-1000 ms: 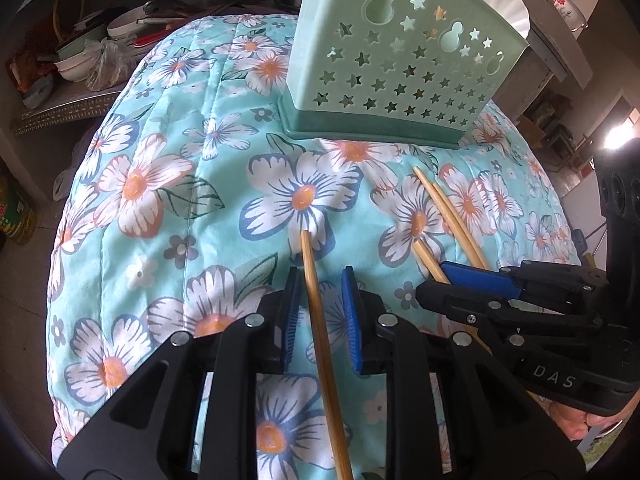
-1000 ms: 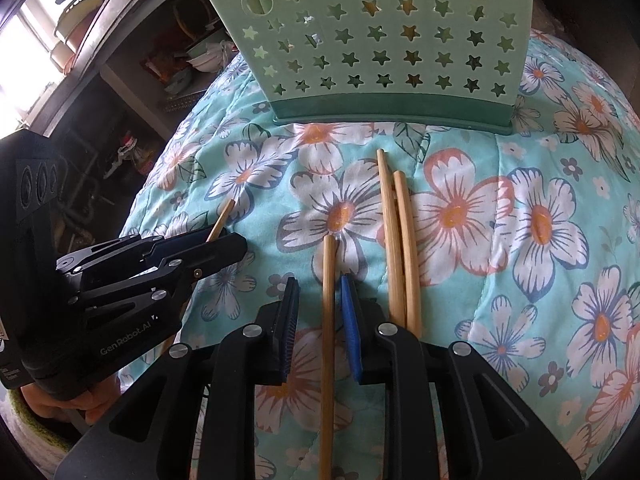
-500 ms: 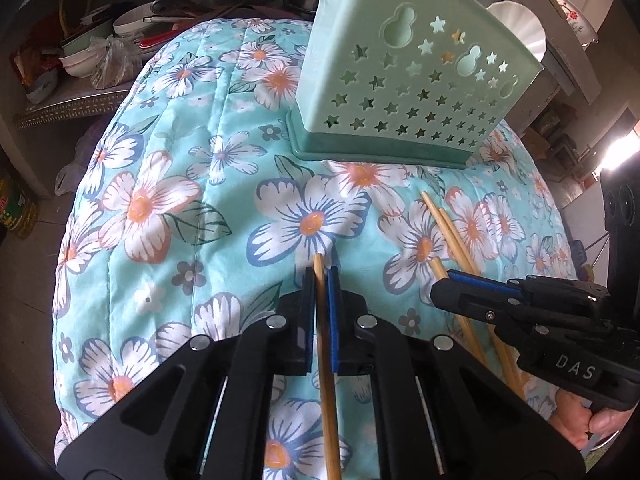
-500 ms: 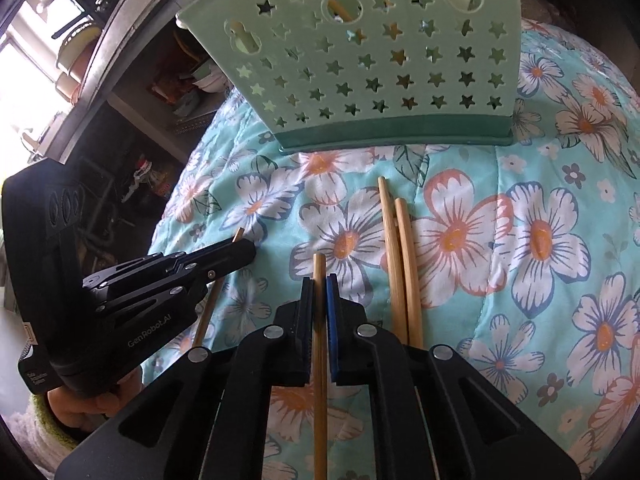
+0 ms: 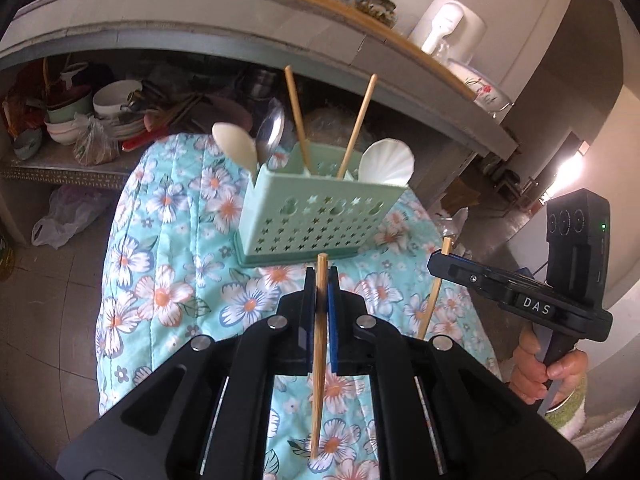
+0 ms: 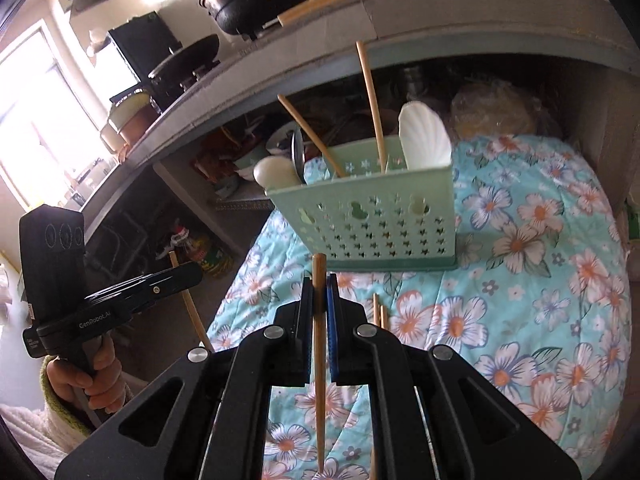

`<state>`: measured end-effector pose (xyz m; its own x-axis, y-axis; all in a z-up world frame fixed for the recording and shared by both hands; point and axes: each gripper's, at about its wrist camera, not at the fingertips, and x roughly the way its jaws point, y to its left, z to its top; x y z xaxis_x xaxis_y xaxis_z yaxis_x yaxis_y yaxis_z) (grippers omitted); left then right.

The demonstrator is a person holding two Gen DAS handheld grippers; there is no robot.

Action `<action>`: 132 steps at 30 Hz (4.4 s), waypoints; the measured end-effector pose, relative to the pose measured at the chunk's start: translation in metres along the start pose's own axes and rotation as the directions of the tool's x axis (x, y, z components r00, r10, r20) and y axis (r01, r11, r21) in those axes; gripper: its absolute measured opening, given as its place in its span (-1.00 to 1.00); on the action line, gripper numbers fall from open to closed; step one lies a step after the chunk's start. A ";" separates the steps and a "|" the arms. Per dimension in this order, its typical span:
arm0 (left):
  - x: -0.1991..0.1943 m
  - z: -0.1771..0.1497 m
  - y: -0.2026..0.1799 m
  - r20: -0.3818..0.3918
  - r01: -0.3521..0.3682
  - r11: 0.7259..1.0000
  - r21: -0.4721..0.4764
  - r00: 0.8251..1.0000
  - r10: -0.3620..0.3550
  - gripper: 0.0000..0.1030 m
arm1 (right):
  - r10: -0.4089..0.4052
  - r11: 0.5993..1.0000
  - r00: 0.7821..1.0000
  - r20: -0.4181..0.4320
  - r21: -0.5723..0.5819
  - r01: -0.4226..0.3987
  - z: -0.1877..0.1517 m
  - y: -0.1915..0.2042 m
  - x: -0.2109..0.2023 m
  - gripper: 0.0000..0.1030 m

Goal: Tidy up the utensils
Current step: 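Lift both held chopsticks up over the mint-green holder, then lower both chopsticks into the holder and open both grippers, then move both grippers down to the last two chopsticks on the quilt, then grasp a chopstick with the left gripper while the right gripper grasps the other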

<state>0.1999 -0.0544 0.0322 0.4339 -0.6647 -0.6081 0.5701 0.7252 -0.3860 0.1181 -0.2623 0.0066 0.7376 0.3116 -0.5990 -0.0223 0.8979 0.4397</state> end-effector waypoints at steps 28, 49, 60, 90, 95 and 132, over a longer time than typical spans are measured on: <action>-0.039 0.176 -0.068 0.393 -0.026 0.987 0.157 0.919 -0.038 -0.91 | -0.037 0.991 0.920 0.390 -0.107 0.085 0.173 0.017 -0.092 -0.87; 0.065 0.179 -0.034 0.245 -0.059 0.992 0.115 0.969 0.029 -0.91 | -0.051 0.995 0.962 0.269 -0.065 0.071 0.191 -0.034 0.004 -0.87; 0.065 0.172 -0.038 0.235 -0.046 0.996 0.082 0.972 0.026 0.11 | -0.024 0.998 0.977 0.210 -0.050 0.035 0.178 -0.045 0.010 -0.40; -0.038 0.079 -0.093 0.293 -0.066 0.988 0.138 0.956 0.023 0.65 | 0.004 1.000 0.948 0.318 -0.015 0.001 0.074 -0.013 -0.117 -0.10; 0.000 -0.020 -0.068 0.083 -0.108 0.989 0.097 0.991 0.101 0.66 | -0.002 0.997 0.990 0.143 0.075 -0.009 -0.021 -0.044 -0.081 -0.10; 0.170 -0.135 0.001 -0.201 0.321 0.809 -0.492 0.863 -0.464 -0.85 | 0.227 0.883 0.950 -0.216 0.456 -0.107 -0.153 -0.154 0.032 -0.94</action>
<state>0.1799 -0.1428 -0.1654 -0.0305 -0.8740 -0.4849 0.2569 0.4620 -0.8488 0.0418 -0.3428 -0.1828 0.5497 0.5666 -0.6138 0.2094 0.6179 0.7579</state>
